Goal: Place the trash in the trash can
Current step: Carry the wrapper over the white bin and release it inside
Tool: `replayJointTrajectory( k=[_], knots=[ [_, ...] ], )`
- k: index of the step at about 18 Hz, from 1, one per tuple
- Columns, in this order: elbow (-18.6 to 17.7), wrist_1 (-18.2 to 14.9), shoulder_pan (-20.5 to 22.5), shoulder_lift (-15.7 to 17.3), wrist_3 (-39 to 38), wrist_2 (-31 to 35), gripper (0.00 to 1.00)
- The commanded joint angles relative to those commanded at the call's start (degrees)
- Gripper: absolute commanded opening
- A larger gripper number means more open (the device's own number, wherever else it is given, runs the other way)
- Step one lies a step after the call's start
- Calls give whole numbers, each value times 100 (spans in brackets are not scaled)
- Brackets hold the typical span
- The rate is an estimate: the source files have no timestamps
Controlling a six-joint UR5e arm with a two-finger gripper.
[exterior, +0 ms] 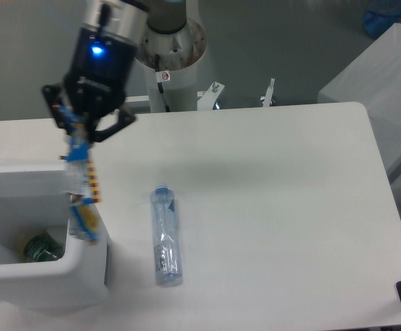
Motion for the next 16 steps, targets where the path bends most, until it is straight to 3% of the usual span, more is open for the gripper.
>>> replayJointTrajectory(
  k=[4, 8, 16],
  knots=[
    [-70, 0, -264, -176, 710, 9, 12],
    [141, 0, -379, -404, 756, 0, 12],
    [123, 0, -546, -686, 738, 17, 16]
  ],
)
